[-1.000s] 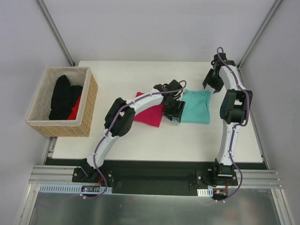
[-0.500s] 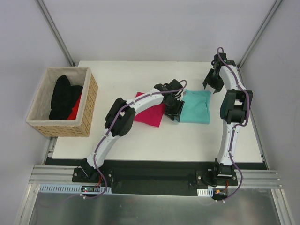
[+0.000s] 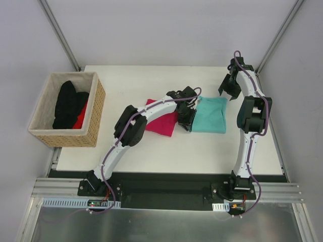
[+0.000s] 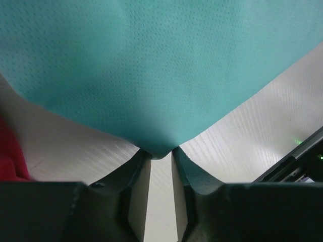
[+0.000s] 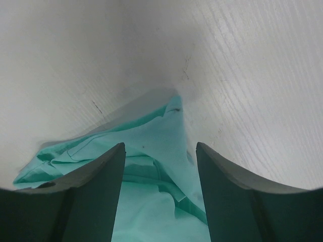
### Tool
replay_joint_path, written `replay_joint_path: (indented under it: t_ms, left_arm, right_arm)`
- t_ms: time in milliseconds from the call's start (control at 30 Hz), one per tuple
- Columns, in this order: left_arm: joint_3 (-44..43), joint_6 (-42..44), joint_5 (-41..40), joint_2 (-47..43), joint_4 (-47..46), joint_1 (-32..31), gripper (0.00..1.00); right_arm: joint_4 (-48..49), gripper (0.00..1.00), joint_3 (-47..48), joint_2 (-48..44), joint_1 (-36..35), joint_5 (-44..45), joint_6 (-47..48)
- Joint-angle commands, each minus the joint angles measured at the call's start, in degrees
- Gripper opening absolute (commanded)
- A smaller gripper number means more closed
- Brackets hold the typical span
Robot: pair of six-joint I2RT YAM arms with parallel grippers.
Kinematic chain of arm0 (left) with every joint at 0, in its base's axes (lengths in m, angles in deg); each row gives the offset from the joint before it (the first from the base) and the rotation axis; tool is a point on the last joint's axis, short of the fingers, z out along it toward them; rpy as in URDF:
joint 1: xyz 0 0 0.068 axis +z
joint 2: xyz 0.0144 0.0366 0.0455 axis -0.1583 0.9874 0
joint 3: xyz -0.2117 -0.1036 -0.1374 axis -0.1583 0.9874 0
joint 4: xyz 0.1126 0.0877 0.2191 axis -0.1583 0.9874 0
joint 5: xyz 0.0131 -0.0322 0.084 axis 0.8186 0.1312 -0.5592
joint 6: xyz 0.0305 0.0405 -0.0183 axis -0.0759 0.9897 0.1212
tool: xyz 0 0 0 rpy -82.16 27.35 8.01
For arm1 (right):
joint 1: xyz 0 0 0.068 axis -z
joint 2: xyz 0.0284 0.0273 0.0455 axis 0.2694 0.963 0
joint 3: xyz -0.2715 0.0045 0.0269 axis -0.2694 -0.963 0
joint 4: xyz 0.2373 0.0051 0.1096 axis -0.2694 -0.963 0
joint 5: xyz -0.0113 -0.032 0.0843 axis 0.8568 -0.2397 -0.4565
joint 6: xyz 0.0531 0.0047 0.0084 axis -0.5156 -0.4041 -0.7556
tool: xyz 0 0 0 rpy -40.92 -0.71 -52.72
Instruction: Fold and stack the t-shirts
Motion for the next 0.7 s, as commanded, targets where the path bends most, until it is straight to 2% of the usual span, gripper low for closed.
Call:
replay_joint_path:
  t_ms: [0,67,667]
  left_arm:
    - [-2.4,0.7,1.5,0.6,1.4,-0.3,0.17]
    - [-2.4,0.7,1.5,0.6,1.4,-0.4,0.00]
    - [-1.8,0.8,0.5,0.1,2.2,0.1,0.01]
  right_arm:
    - [-0.3,0.61,2.0,-2.0,0.4,0.3,-0.3]
    - [-0.3,0.61,2.1,-2.0,0.4,0.1,-0.4]
    - [-0.2,0.62,3.7,1.9,0.4,-1.2,-0.7]
